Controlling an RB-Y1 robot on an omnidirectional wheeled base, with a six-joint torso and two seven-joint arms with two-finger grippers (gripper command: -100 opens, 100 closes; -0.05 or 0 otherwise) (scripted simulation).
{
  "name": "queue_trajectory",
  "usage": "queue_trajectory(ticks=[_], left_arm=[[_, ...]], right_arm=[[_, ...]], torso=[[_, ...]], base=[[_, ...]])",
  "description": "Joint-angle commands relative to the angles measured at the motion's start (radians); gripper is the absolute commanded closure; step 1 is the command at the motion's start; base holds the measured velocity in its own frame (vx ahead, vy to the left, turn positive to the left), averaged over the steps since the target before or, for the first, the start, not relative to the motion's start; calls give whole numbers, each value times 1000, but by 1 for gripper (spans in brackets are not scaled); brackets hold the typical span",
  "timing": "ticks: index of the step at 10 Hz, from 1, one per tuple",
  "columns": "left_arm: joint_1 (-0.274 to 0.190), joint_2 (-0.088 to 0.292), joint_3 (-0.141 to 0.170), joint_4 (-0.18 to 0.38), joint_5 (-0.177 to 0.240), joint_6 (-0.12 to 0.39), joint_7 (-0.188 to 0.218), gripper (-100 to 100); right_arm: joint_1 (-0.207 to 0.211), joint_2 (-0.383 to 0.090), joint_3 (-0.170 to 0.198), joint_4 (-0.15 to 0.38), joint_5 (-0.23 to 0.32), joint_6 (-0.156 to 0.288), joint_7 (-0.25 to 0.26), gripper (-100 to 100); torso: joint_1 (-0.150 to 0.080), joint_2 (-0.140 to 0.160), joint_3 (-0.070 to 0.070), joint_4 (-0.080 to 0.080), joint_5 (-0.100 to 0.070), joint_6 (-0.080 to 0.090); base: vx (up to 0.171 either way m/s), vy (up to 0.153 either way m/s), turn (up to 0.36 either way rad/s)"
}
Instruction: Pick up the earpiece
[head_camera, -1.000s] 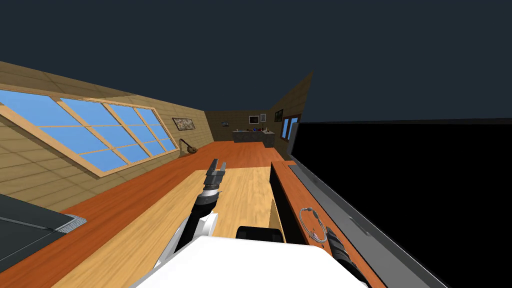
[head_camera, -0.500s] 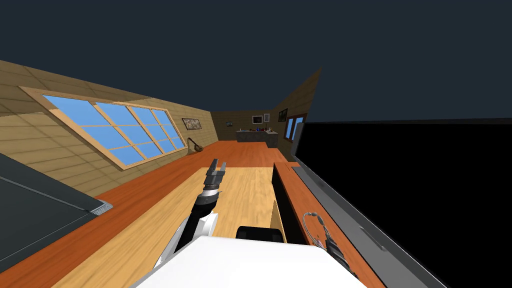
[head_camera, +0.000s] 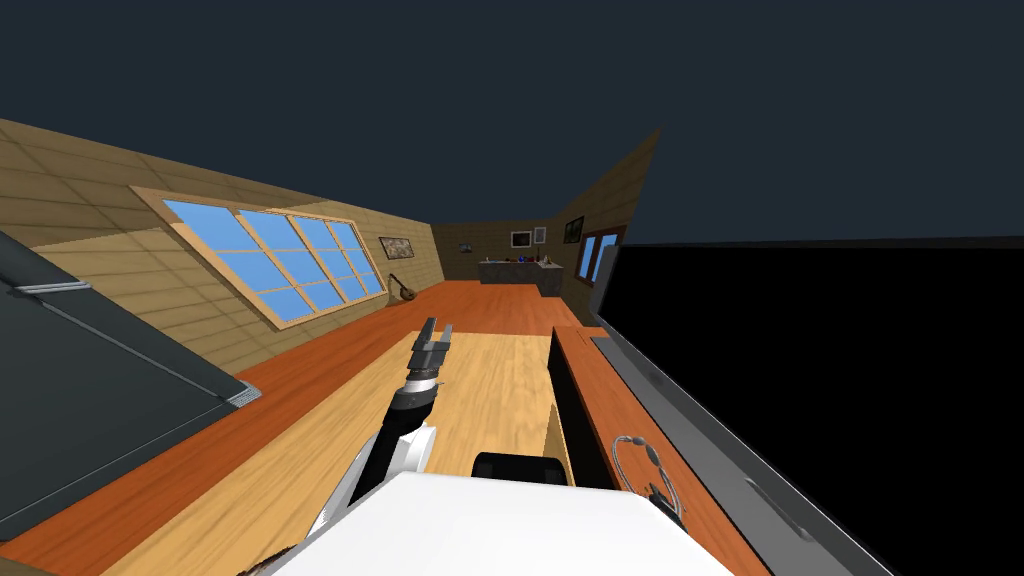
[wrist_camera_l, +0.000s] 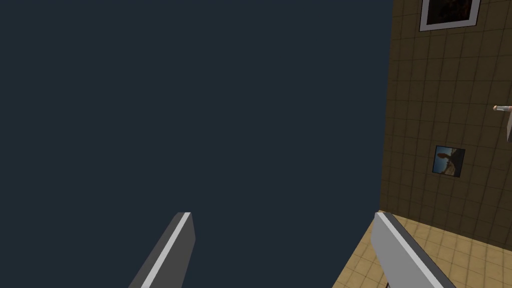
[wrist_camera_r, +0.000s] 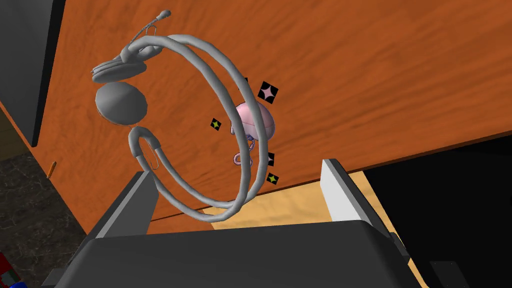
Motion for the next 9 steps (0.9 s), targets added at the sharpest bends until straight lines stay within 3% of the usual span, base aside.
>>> queue_trajectory(ticks=[1,2,3,4,6,7,9], left_arm=[[0,0,0,0,0,0,0,0],[0,0,0,0,0,0,0,0],[0,0,0,0,0,0,0,0],[0,0,0,0,0,0,0,0],[0,0,0,0,0,0,0,0],[0,0,0,0,0,0,0,0],[0,0,0,0,0,0,0,0]], right_arm=[[-4,28,-3,14,-21,4,-2,-100],[-4,16,-3,13,-13,5,-2,-100],[-5,18,-3,15,-14,6,-2,0],[-22,-32,-5,65,36,49,48,-100],[-22,-36,-5,122,94,49,100,-100],[-22,-36,-5,129,113,49,128,-100],[-22,-36,-5,129,176,49,129,-100]], torso=[[0,0,0,0,0,0],[0,0,0,0,0,0],[1,0,0,0,0,0],[1,1,0,0,0,0],[4,8,5,2,1,-1],[2,7,4,1,1,0],[0,2,1,0,0,0]], base=[[24,-10,80],[11,-4,14],[0,0,0],[-99,29,323],[-98,38,347],[-18,-8,-18],[7,-4,-11]])
